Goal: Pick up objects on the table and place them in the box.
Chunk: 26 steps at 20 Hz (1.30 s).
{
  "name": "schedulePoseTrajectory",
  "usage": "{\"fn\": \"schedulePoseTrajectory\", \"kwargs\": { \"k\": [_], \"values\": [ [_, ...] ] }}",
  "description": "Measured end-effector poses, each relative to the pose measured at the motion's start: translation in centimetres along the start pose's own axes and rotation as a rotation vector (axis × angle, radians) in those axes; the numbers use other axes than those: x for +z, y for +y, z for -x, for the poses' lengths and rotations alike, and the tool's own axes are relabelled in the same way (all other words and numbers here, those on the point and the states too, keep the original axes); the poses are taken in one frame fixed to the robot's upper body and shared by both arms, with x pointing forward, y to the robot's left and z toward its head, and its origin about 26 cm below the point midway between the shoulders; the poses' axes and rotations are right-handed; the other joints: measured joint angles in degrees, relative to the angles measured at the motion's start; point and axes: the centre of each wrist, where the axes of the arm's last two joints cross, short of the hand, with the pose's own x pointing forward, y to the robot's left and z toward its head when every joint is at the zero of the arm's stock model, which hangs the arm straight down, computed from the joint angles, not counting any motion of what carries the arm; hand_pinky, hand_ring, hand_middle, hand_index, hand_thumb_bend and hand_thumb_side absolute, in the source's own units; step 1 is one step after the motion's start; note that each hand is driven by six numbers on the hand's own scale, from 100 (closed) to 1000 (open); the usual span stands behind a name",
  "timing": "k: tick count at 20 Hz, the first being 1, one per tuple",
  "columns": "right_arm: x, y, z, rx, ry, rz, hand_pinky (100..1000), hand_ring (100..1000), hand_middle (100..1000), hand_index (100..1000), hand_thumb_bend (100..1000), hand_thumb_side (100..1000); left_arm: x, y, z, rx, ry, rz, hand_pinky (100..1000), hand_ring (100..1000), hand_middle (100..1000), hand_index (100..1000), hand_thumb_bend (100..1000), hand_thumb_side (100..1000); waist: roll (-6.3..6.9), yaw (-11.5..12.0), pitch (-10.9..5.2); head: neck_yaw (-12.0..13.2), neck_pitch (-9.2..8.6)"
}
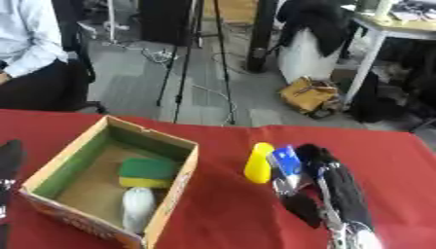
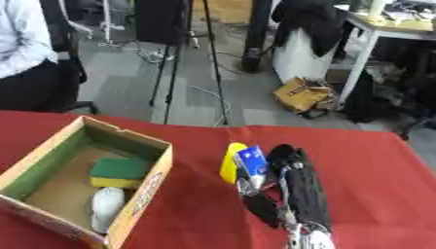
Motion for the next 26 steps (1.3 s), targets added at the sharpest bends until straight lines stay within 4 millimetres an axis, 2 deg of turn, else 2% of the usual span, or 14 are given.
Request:
{"fn": "schedulePoseTrajectory", "kwargs": {
  "k": [3, 4, 5, 9, 10, 11, 21, 26],
  "values": [
    [-0.3, -0.4, -0.7, -0.030, -0.033, 0.013, 954, 914, 488, 637, 364, 769, 0.1, 0.0, 0.0, -0.001, 0.004, 0.000, 989, 929, 937, 849, 100, 896, -0.40, 0.0, -0.64, 0.4, 0.01],
    [-0.4, -0.5, -0.9, -0.040, -0.043, 0.016, 954, 910, 485, 633, 380, 796, 0.2, 0.0, 0.0, -0.001, 0.006, -0.001, 988, 929, 937, 849, 100, 900, -0.54, 0.1, -0.70, 0.5, 0.02],
    [-0.4, -0.6, -1.0, -0.050, -0.054, 0.017, 954, 910, 485, 633, 358, 770, 0.2, 0.0, 0.0, -0.001, 0.008, 0.000, 988, 929, 937, 849, 100, 896, -0.72, 0.2, -0.84, 0.6, 0.02],
    [-0.8, -0.9, -2.0, -0.098, -0.105, 0.030, 955, 909, 484, 631, 350, 776, 0.3, 0.0, 0.0, 0.001, 0.012, 0.003, 988, 929, 937, 850, 100, 896, -1.45, 0.8, -2.19, 1.0, 0.13],
    [-1.0, -1.1, -2.2, -0.107, -0.116, 0.034, 956, 908, 485, 631, 475, 929, 0.3, -0.1, 0.0, 0.002, 0.014, 0.004, 988, 929, 937, 850, 100, 896, -1.57, 0.9, -2.28, 1.0, 0.23],
    [-1.1, -1.2, -2.4, -0.117, -0.126, 0.038, 956, 908, 483, 629, 345, 780, 0.4, 0.0, 0.0, 0.001, 0.016, 0.004, 988, 929, 938, 850, 100, 897, -1.64, 1.1, -2.29, 1.0, 0.26],
    [-3.1, -2.7, -4.5, -0.201, -0.249, 0.089, 954, 904, 478, 617, 308, 803, 0.5, 0.0, 0.1, 0.003, 0.024, 0.006, 990, 932, 940, 851, 100, 902, -2.33, 2.7, -2.47, 1.0, 0.29],
    [-4.6, -3.1, -5.4, -0.221, -0.311, 0.090, 953, 905, 480, 624, 321, 791, 0.5, 0.0, 0.1, 0.005, 0.025, 0.006, 990, 933, 941, 851, 100, 904, -2.37, 3.1, -2.36, 1.0, 0.25]
  ]
}}
